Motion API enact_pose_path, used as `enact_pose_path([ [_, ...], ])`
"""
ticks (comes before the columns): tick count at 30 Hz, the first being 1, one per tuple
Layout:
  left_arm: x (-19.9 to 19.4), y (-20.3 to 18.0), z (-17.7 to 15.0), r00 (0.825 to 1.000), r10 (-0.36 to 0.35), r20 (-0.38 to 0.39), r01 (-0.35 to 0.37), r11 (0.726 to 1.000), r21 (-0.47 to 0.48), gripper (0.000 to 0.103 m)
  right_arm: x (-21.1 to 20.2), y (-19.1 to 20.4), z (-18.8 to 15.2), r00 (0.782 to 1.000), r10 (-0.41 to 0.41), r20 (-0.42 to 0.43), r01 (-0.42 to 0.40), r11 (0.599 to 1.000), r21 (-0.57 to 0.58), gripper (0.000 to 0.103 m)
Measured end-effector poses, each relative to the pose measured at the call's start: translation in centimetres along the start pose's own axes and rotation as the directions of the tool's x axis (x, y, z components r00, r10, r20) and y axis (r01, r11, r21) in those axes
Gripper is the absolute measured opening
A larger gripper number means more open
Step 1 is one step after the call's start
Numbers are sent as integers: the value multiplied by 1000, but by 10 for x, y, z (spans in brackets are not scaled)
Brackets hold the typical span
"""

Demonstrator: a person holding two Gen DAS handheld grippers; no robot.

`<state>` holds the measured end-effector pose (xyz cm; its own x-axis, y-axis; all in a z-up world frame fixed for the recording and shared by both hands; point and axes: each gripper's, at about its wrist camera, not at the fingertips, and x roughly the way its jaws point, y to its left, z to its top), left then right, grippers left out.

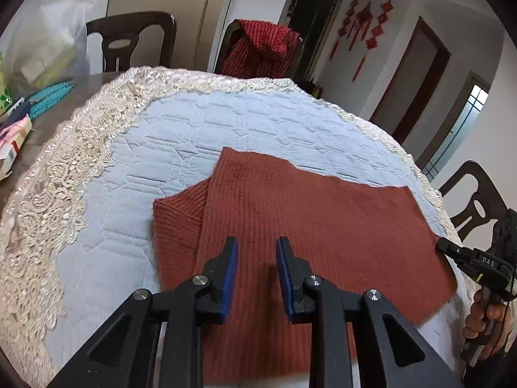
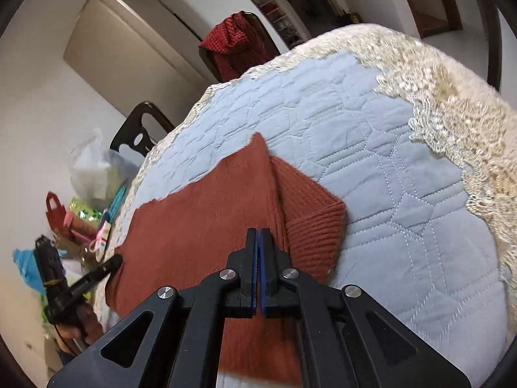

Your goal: Fold small clothes

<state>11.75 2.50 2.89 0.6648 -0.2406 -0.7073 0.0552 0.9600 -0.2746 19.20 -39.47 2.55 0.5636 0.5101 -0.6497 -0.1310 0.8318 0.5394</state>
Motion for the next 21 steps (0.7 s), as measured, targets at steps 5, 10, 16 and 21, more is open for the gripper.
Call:
enact_pose_path([
  [5, -24, 0, -22, 1000, -10, 8, 10, 1000, 5, 27, -22, 21, -17, 1000, 15, 0, -15, 998, -58, 1],
  [10, -20, 14, -39, 1000, -18, -7, 17, 999, -28, 27, -18, 15, -38, 998, 6, -57, -10, 997, -71, 1],
  [16, -29, 9, -36, 1000, -5, 5, 5, 1000, -27, 30, -23, 8, -38, 999, 3, -43, -5, 999, -32, 1],
  [21, -44, 10, -44, 1000, 25, 16, -24, 999, -22, 32, -35, 6, -47, 998, 23, -51, -24, 1000, -20, 1],
])
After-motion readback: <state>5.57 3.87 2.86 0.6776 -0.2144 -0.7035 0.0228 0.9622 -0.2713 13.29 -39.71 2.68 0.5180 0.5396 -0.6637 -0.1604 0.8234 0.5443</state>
